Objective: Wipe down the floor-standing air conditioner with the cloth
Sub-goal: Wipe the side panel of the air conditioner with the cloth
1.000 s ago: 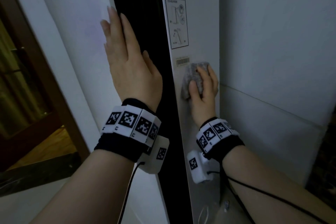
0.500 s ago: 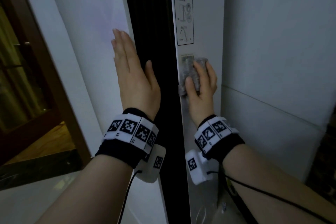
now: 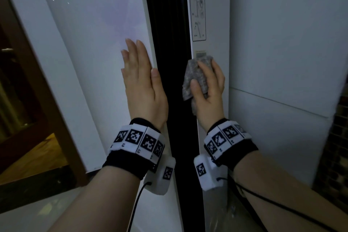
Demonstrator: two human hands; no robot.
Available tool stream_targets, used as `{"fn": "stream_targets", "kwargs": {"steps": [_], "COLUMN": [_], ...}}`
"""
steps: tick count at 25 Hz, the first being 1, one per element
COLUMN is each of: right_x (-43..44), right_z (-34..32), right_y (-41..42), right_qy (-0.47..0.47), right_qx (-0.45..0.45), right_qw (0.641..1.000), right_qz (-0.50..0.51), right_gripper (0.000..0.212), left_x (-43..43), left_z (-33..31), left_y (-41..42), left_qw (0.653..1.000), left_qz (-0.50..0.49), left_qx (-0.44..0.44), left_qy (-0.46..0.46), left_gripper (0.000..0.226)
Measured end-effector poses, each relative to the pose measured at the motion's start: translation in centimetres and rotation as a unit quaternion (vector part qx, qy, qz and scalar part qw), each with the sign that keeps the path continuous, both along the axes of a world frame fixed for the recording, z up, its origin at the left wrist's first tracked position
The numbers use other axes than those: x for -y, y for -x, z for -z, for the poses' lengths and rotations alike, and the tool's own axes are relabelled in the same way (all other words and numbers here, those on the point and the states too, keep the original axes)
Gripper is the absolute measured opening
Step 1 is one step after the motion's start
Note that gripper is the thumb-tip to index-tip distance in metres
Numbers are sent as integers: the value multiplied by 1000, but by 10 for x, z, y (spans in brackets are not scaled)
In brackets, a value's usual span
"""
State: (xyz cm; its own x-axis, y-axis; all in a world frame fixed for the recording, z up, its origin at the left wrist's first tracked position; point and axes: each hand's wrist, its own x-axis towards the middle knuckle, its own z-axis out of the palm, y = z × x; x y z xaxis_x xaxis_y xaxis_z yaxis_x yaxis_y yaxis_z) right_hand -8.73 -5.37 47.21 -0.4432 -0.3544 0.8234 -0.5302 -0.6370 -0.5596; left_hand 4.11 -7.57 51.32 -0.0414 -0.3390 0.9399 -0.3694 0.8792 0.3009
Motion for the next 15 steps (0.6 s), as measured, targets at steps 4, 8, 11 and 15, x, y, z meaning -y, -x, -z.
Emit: {"fn": "stream_targets", "kwargs": {"steps": [4, 8, 11, 15], "right_x": [-3, -2, -4, -5], "right_z": [6, -11, -11, 3], "right_y": [-25, -15, -28, -28], "right_qy": [14, 13, 14, 45], "right_qx": [-53, -6, -13, -122], "right_qw": [997, 1000, 999, 989], "right_qz": [45, 22, 39, 64], "right_gripper": [36, 34, 32, 32], "left_x": [3, 7, 8, 7], "left_z": [4, 6, 10, 16], "left_y": [-6, -15, -17, -18], "left_qw": [1000, 999, 998, 997], "left_qz": [16, 27, 36, 47], "left_qx": [15, 11, 13, 11], "left_qy": [-4, -36, -54, -59], "left_gripper": [52, 52, 52, 52]}}
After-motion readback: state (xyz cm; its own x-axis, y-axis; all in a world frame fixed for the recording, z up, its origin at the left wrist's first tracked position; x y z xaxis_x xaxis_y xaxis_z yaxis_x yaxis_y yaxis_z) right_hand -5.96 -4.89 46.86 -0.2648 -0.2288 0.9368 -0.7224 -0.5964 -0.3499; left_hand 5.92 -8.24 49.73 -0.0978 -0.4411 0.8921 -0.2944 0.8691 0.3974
